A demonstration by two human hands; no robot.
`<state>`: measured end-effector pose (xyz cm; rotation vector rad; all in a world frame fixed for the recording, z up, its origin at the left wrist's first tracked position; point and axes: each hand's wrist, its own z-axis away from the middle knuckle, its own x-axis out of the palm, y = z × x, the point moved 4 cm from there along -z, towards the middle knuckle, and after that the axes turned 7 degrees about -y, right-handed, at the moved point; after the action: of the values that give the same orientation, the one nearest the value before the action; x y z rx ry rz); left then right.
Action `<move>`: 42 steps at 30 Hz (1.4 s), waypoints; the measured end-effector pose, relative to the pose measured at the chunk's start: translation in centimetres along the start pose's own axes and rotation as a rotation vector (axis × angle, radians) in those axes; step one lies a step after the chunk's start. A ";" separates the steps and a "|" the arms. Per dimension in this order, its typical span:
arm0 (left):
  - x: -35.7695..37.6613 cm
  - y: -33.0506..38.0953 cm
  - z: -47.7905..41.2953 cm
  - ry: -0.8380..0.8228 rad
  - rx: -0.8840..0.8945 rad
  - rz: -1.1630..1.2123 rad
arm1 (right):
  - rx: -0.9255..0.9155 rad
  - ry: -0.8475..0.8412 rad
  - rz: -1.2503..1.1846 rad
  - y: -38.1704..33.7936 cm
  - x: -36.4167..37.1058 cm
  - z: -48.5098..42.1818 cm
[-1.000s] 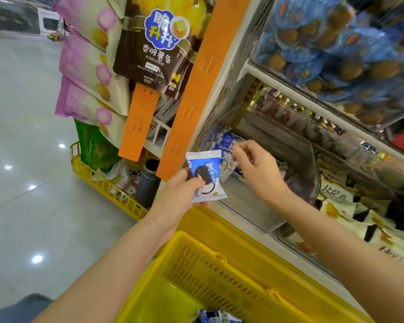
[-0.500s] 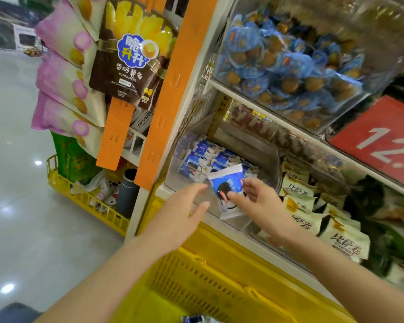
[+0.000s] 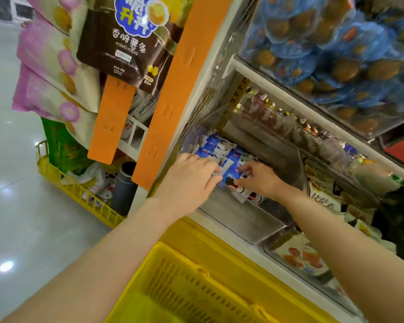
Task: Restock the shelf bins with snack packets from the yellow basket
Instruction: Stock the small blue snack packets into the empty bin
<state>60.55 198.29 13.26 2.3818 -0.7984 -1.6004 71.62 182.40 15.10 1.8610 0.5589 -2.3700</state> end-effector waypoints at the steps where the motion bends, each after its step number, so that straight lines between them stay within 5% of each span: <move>1: 0.2 -0.2 0.1 0.003 0.007 -0.003 | -0.002 -0.032 0.036 0.0 0.3 -0.6; 15: 0.8 -0.3 0.5 -0.010 0.010 -0.017 | -0.090 0.095 0.065 -1.0 0.3 -0.9; 19: 0.6 0.1 1.1 -0.027 0.011 0.007 | -0.146 0.286 -0.084 -1.9 0.1 4.0; 25: 0.4 1.7 4.0 -0.039 -0.015 0.046 | -0.308 0.286 0.117 -1.9 3.9 13.2; 32: 4.7 2.3 11.9 -0.128 -0.099 0.050 | -0.343 0.374 -0.009 1.4 9.9 20.2; 36: 8.3 -0.5 16.0 -0.188 -0.365 0.115 | -0.202 0.228 -0.024 5.3 17.3 21.4; 42: 12.7 -4.8 22.2 -0.359 -0.751 0.182 | 0.125 -0.320 -0.079 12.1 30.7 22.8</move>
<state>45.85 199.34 -8.24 1.4896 -0.3412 -1.8432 45.97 168.62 -12.44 1.4764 0.4686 -2.7357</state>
